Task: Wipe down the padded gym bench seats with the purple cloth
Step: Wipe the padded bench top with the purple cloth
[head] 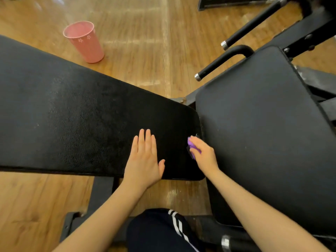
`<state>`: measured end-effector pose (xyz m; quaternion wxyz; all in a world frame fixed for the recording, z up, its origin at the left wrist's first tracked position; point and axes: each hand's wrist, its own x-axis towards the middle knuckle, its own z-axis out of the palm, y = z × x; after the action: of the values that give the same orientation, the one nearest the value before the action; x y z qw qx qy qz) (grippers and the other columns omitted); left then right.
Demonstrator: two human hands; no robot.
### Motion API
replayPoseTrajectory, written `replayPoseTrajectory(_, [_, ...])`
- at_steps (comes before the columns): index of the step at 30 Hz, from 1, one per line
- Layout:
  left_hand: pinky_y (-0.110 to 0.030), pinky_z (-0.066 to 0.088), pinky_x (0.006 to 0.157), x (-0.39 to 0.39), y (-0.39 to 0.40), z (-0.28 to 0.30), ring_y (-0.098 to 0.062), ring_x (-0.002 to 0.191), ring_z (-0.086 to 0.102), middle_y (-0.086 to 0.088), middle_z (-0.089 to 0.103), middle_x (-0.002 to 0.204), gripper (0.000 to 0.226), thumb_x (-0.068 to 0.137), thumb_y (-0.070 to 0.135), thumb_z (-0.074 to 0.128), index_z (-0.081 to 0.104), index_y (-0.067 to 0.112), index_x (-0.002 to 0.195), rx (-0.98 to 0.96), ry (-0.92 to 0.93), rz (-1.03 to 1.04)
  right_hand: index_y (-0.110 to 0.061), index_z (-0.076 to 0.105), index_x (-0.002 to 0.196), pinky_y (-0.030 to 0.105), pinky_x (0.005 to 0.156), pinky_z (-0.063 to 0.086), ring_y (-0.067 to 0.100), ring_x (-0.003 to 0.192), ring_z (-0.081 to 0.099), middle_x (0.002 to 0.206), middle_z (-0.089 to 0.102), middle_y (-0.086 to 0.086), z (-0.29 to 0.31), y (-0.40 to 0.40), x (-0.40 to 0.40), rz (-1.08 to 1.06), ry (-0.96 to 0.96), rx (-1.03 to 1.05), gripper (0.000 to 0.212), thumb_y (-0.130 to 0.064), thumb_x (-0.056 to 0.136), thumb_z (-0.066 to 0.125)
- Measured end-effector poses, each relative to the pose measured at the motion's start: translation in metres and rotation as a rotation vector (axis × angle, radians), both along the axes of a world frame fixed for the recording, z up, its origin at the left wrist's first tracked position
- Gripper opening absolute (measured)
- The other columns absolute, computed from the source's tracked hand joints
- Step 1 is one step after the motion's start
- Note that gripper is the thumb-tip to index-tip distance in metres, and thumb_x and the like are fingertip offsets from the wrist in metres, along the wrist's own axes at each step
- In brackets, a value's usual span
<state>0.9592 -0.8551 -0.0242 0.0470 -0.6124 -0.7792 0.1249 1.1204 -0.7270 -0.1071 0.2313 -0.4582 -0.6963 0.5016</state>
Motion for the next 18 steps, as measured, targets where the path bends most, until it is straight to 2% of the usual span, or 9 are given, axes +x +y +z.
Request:
replayPoseTrajectory(2, [-0.051,0.016,0.116,0.000,0.000,0.001,-0.043,0.142,0.022,-0.029,0.027,0.150,0.079,0.090,0.051,0.036,0.030,-0.006,0.144,-0.005,0.009,0.000,-0.007,0.054,0.129,0.001,0.085,0.038,0.006,0.113,0.052,0.124,0.057,-0.003,0.007,0.027,-0.016,-0.030,0.013,-0.089,0.039,0.002,0.092,0.052])
replayPoseTrajectory(5, [-0.051,0.014,0.116,0.001,0.001,0.003,-0.042,0.143,0.017,-0.028,0.023,0.152,0.079,0.091,0.051,0.036,0.027,-0.005,0.145,-0.014,0.013,0.013,-0.007,0.055,0.128,0.001,0.069,0.042,0.006,0.095,0.057,0.121,0.060,0.005,0.013,0.065,-0.035,-0.031,-0.018,-0.109,0.036,0.000,0.093,0.049])
replayPoseTrajectory(8, [-0.050,0.010,0.117,0.000,0.001,0.002,-0.042,0.144,0.012,-0.027,0.018,0.154,0.080,0.092,0.052,0.029,0.022,-0.005,0.147,-0.019,0.015,0.007,-0.004,0.057,0.125,-0.003,0.062,0.038,0.019,0.099,0.060,0.118,0.062,0.009,0.024,0.089,-0.056,-0.035,-0.018,-0.073,0.034,0.002,0.093,0.048])
replayPoseTrajectory(11, [-0.050,0.011,0.117,0.000,0.002,0.003,-0.042,0.144,0.013,-0.027,0.020,0.154,0.080,0.089,0.051,0.018,0.024,-0.004,0.147,-0.012,0.030,0.014,-0.005,0.054,0.129,-0.006,0.060,0.035,0.009,0.096,0.054,0.116,0.059,0.001,0.030,0.100,-0.075,-0.037,-0.005,-0.054,0.036,0.000,0.094,0.049])
replayPoseTrajectory(13, [-0.050,0.010,0.117,0.000,0.003,0.002,-0.042,0.144,0.011,-0.027,0.017,0.155,0.079,0.091,0.051,0.021,0.020,-0.004,0.148,-0.017,0.019,0.009,-0.005,0.053,0.131,-0.006,0.062,0.036,0.007,0.097,0.053,0.117,0.058,0.000,0.028,0.103,-0.078,-0.020,0.002,-0.056,0.037,-0.001,0.094,0.049])
replayPoseTrajectory(16, [-0.050,0.009,0.117,-0.001,0.001,0.003,-0.042,0.145,0.009,-0.027,0.014,0.155,0.079,0.092,0.052,0.018,0.018,-0.004,0.148,-0.011,0.006,0.011,-0.008,0.050,0.134,-0.001,0.067,0.042,0.007,0.106,0.054,0.123,0.057,-0.001,0.019,0.109,-0.071,0.009,-0.019,-0.077,0.040,-0.001,0.095,0.049])
replayPoseTrajectory(18, [-0.050,0.010,0.117,0.000,0.001,0.004,-0.042,0.144,0.011,-0.027,0.017,0.155,0.080,0.090,0.051,0.013,0.021,-0.005,0.147,0.001,0.001,0.015,-0.010,0.051,0.134,0.005,0.070,0.042,0.007,0.103,0.054,0.125,0.058,0.000,0.013,0.115,-0.063,-0.010,-0.070,-0.078,0.040,-0.001,0.095,0.049])
